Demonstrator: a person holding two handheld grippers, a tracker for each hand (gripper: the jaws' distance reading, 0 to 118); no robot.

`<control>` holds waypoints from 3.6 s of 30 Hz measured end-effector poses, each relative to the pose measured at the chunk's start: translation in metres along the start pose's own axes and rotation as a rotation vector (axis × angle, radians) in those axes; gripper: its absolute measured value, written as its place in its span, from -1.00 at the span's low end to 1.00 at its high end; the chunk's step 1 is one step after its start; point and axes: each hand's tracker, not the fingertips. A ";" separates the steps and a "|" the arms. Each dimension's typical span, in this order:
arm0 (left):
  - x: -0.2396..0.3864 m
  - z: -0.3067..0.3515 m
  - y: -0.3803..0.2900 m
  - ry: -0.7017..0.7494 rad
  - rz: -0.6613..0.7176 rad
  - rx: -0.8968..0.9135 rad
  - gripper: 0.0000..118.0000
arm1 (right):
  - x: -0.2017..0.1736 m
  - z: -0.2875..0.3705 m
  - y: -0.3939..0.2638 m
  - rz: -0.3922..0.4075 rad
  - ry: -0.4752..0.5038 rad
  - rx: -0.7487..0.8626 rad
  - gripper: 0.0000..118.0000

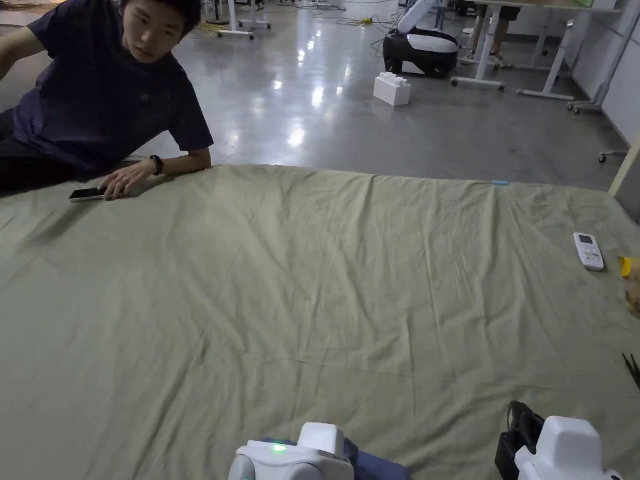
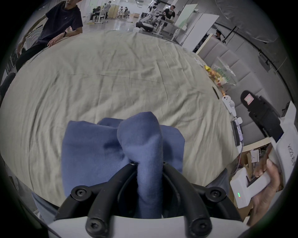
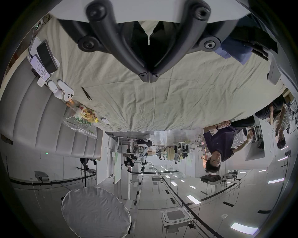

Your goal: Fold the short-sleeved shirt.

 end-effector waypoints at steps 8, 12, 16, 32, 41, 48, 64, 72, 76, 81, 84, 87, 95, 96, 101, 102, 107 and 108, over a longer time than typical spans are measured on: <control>0.001 0.010 -0.005 -0.118 0.014 0.031 0.40 | 0.006 0.001 -0.005 -0.004 -0.014 -0.014 -0.99; -0.001 0.034 -0.006 -0.185 -0.033 0.094 0.39 | 0.007 0.002 -0.006 -0.004 -0.017 -0.021 -0.99; -0.011 0.037 -0.008 -0.194 -0.030 0.117 -0.33 | 0.008 0.001 -0.007 -0.007 -0.022 -0.023 -0.99; -0.022 -0.059 -0.031 -0.230 0.133 0.038 -0.86 | 0.002 0.001 -0.009 -0.008 -0.012 -0.045 -0.99; -0.035 0.010 -0.011 -0.324 0.103 0.232 -0.87 | 0.001 0.004 -0.003 -0.009 0.000 -0.027 -0.99; -0.054 0.069 0.027 -0.148 0.034 0.508 -0.86 | -0.008 0.005 0.015 -0.025 0.009 0.030 -0.99; -0.081 0.140 0.031 0.483 -0.215 1.030 -0.86 | -0.031 0.027 0.081 0.062 -0.103 0.339 -0.99; -0.101 0.143 0.017 0.477 -0.170 1.011 -0.86 | -0.033 0.030 0.076 0.081 -0.112 0.349 -0.99; -0.119 0.135 0.003 0.461 -0.167 0.953 -0.86 | -0.041 0.039 0.047 0.102 -0.045 0.251 -0.99; -0.140 0.122 -0.015 0.452 -0.157 0.868 -0.86 | -0.078 0.051 -0.017 0.110 0.110 0.039 -0.99; -0.148 0.116 -0.024 0.443 -0.140 0.821 -0.87 | -0.108 0.054 -0.052 0.167 0.220 -0.050 -0.99; -0.153 0.110 -0.032 0.422 -0.130 0.783 -0.86 | -0.131 0.045 -0.083 0.179 0.282 -0.138 -0.99; -0.159 0.081 -0.049 0.212 -0.103 0.564 -0.71 | -0.140 -0.001 -0.110 0.168 0.148 -0.200 -0.99; -0.160 0.075 -0.049 0.179 -0.091 0.513 -0.61 | -0.140 -0.004 -0.109 0.173 0.151 -0.201 -0.99; -0.177 0.043 -0.048 -0.075 0.057 0.324 0.12 | -0.140 -0.005 -0.107 0.191 0.140 -0.186 -0.99; -0.179 0.038 -0.046 -0.102 0.075 0.308 0.17 | -0.139 -0.005 -0.107 0.187 0.140 -0.187 -0.99; -0.190 0.009 -0.027 -0.302 0.214 0.203 0.37 | -0.139 0.002 -0.103 0.207 0.148 -0.183 -0.99; -0.191 0.002 -0.023 -0.330 0.230 0.169 0.37 | -0.137 0.003 -0.102 0.196 0.151 -0.183 -0.99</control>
